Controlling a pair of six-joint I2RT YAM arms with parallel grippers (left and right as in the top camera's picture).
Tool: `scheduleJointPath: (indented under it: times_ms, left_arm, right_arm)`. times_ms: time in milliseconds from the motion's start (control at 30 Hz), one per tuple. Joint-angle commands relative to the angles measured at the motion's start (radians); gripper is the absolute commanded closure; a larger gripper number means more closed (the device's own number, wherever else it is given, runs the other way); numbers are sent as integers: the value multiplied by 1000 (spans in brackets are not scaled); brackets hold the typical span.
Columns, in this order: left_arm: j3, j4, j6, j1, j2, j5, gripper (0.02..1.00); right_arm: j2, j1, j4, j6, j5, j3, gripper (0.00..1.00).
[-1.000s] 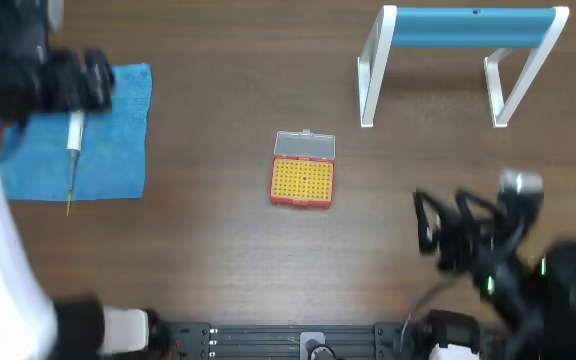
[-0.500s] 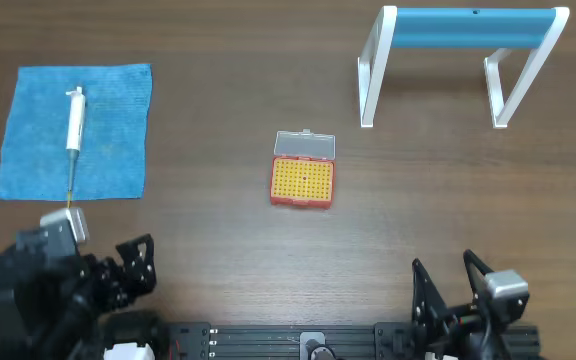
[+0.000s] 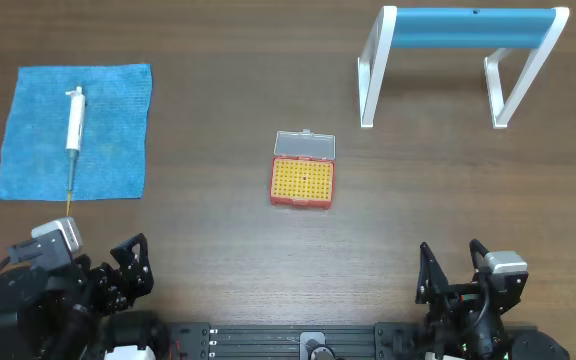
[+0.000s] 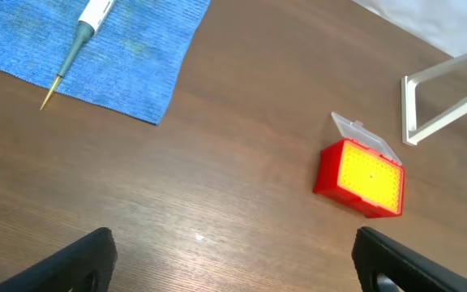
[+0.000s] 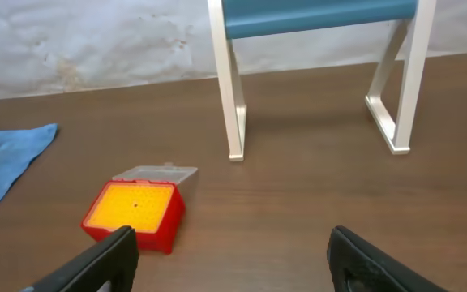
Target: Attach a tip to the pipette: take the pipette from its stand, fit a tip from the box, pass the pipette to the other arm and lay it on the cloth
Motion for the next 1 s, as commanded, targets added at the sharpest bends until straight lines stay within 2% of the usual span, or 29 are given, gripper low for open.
scheduleJointPath:
  times_ms: [33,533,600,700,900,1000]
  left_arm:
    - [-12,5,-12,-2,-7,-23,75]
    - [-16,5,-12,-2,-20,-23,75]
    - [-46,22,22,-4,-51,-60,75]
    - [-159,193,23,-4,-146,-64,75]
    - [-564,873,148,-32,-347,-62,75]
    - [-736,1140,232,-63,-383,-52,75]
  right_arm:
    - [3,-7,-23,-11,18,-5,246]
    - [3,-7,-146,-11,18,-5,246]
    - [3,-7,-146,-11,18,-5,246]
    - [3,-7,-146,-11,18,-5,246]
    - [3,-7,-146,-11,18,-5,246]
    - [3,-7,-146,-11,18,-5,248]
